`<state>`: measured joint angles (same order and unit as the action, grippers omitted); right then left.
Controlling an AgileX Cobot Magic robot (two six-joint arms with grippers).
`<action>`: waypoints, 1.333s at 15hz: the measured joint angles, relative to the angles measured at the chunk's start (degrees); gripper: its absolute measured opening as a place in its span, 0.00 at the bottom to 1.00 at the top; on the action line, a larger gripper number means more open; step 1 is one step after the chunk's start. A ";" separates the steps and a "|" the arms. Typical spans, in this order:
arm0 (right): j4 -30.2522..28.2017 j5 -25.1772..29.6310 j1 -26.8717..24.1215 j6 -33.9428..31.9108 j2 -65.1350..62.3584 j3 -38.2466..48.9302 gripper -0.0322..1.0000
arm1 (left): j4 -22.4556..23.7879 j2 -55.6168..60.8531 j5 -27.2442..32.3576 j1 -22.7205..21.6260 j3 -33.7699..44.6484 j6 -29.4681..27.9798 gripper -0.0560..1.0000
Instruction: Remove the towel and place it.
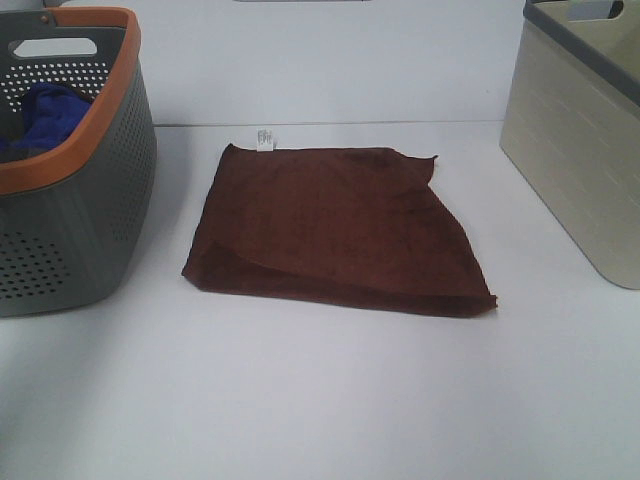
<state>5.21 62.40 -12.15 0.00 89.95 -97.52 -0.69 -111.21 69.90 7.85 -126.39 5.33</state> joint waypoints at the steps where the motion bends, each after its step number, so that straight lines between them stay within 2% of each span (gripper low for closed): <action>1: -0.11 0.00 -0.69 0.92 -0.86 0.86 0.79 | 0.69 0.23 0.11 -2.23 0.46 0.00 0.99; 5: 2.23 0.00 -0.80 3.09 -7.85 8.08 0.79 | 0.69 6.30 0.00 -3.78 6.59 -0.11 0.99; 6: 2.75 0.00 -0.80 3.55 -11.52 11.69 0.79 | 1.03 10.71 0.00 -3.78 11.46 -0.92 0.99; 7: 2.92 0.00 -0.80 4.93 -18.91 18.11 0.79 | 2.69 17.82 0.00 -3.78 20.40 -2.75 0.99; 8: 2.92 0.06 -0.80 5.50 -21.49 20.28 0.79 | 3.72 20.51 0.00 -3.78 23.49 -3.55 0.99; 11: 2.81 0.06 -0.80 7.56 -35.81 32.43 0.79 | 13.35 34.49 -1.83 -3.78 40.62 -8.71 0.99; 13: 2.52 -0.52 -0.80 8.54 -45.32 41.02 0.79 | 19.25 41.60 -7.51 -3.78 49.90 -11.97 0.99; 14: 2.52 -2.18 -0.80 9.45 -49.22 45.49 0.79 | 20.34 45.09 -11.00 -3.78 54.66 -13.87 0.99; 16: 2.98 -5.96 -0.80 11.75 -58.90 56.09 0.78 | 20.34 53.11 -15.58 -3.78 64.80 -15.87 0.99; 20: 6.70 -6.93 -0.80 13.87 -70.42 61.48 0.77 | 20.05 68.53 -16.90 -3.78 76.32 -16.04 0.99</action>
<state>11.92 55.46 -12.95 13.87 19.54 -36.04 19.37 -42.69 53.00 4.07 -50.08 -10.71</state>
